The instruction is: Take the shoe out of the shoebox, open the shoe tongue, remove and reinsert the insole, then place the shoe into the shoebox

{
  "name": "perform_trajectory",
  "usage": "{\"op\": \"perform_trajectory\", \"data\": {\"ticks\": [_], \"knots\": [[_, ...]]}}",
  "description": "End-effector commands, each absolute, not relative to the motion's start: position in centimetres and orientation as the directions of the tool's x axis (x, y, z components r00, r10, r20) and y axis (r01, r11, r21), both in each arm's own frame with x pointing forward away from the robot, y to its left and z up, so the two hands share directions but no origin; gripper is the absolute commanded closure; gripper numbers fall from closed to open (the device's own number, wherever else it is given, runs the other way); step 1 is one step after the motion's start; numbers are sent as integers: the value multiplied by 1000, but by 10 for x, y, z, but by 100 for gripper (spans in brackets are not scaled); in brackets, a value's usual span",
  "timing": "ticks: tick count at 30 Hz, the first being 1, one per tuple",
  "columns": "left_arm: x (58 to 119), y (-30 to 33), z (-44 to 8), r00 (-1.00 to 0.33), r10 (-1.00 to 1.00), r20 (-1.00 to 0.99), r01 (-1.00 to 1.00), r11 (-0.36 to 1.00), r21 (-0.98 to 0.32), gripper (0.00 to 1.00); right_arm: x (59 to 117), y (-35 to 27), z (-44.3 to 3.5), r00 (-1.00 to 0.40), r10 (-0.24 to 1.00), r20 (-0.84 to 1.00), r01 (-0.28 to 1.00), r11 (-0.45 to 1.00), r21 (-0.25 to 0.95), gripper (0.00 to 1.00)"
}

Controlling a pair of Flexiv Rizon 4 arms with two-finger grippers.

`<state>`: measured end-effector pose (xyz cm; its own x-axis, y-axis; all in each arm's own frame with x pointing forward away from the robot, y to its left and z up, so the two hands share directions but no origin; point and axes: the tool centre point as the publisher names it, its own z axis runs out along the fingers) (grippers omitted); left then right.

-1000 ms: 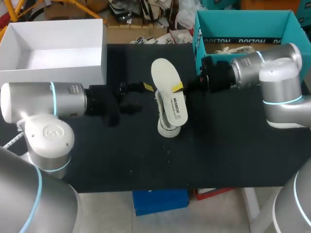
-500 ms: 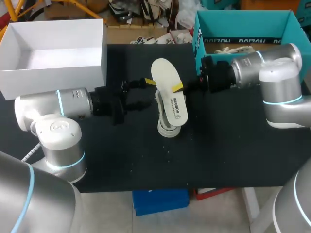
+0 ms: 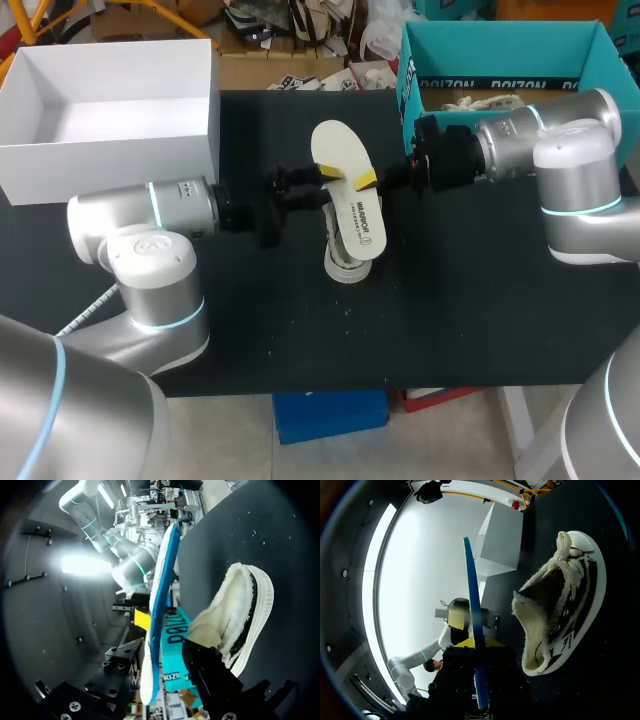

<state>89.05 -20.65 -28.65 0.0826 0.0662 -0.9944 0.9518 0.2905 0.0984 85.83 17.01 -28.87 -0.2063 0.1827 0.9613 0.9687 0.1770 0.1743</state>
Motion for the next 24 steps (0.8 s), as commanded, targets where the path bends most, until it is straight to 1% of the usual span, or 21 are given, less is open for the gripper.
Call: {"op": "perform_trajectory", "data": {"ticks": [1,7,10,13,15,16,17,18,19,20,22,24], "knots": [[897,-217,-288,94,52,-994,947,304,105,54,858,171,-289,-206,186,961,969,177,173,100],[900,-223,-285,102,35,-994,946,307,108,58,858,171,-289,-206,186,961,969,177,173,100],[900,-224,-283,105,29,-994,946,306,109,67,858,171,-289,-206,186,961,969,177,173,100],[899,-225,-283,109,28,-994,946,303,112,72,858,171,-289,-206,186,961,969,177,173,100],[899,-226,-283,109,28,-994,946,304,113,85,858,171,-289,-206,186,961,969,177,173,100],[899,-226,-283,109,28,-994,945,306,113,90,858,171,-289,-206,186,961,969,177,173,100],[899,-225,-282,109,29,-994,945,307,113,90,858,171,-289,-206,186,961,969,177,173,100],[898,-225,-282,109,30,-994,945,307,113,93,858,171,-289,-206,186,961,969,177,173,81],[897,-225,-282,109,30,-994,945,307,113,100,858,171,-289,-206,186,961,969,177,173,31],[896,-225,-282,110,31,-993,945,306,114,100,859,170,-288,-208,191,959,970,167,177,0],[894,-223,-282,106,37,-994,945,307,112,100,860,167,-286,-211,202,956,973,137,186,0],[890,-220,-281,99,55,-994,945,309,112,100,860,162,-283,-207,250,946,977,100,187,0]]}}
